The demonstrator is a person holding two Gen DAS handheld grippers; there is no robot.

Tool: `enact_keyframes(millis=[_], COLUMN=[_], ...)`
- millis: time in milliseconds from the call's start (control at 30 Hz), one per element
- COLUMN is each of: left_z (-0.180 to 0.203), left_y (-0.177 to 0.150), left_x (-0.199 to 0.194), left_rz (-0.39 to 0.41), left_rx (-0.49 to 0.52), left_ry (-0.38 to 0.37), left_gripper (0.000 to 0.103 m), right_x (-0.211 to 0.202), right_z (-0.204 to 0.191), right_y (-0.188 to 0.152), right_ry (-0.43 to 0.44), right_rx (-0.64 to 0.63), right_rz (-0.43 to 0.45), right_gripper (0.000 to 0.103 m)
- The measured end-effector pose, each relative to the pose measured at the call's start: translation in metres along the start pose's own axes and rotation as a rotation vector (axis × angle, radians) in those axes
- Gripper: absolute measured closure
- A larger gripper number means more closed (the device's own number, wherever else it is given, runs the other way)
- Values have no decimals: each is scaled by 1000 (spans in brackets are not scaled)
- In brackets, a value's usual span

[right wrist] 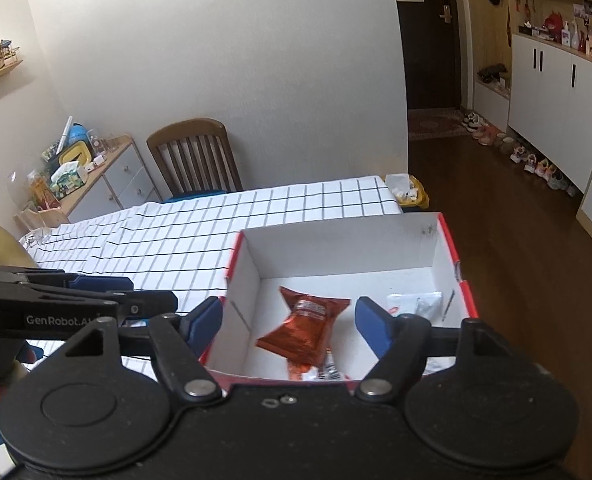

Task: Organize snacks
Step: 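Withdraw both open tools from the shoebox back toward the snack pile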

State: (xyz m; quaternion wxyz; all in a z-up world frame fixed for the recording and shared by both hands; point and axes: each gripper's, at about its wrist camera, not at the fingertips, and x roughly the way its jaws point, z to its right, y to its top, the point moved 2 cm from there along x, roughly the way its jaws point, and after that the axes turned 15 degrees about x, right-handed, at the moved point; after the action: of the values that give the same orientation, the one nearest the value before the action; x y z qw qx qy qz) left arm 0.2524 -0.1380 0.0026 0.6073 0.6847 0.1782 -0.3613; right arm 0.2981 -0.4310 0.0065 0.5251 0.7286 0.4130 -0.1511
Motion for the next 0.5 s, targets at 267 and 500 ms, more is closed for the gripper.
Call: enact_keyframes(millis=[267,500], left_z=[-22,-48], left_y=[-24,-48], left_x=[-36,-62], left_rz=[61,83], left_rx=[40,33], left_ry=[40,42], left_gripper=[26,26], right_x=[-7,-6], right_z=[-35,-63], right_y=[-21,-42], right_ry=[-7,7], right_rx=[-8,-7], right_rz=[47,55], right_gripper=[15,7])
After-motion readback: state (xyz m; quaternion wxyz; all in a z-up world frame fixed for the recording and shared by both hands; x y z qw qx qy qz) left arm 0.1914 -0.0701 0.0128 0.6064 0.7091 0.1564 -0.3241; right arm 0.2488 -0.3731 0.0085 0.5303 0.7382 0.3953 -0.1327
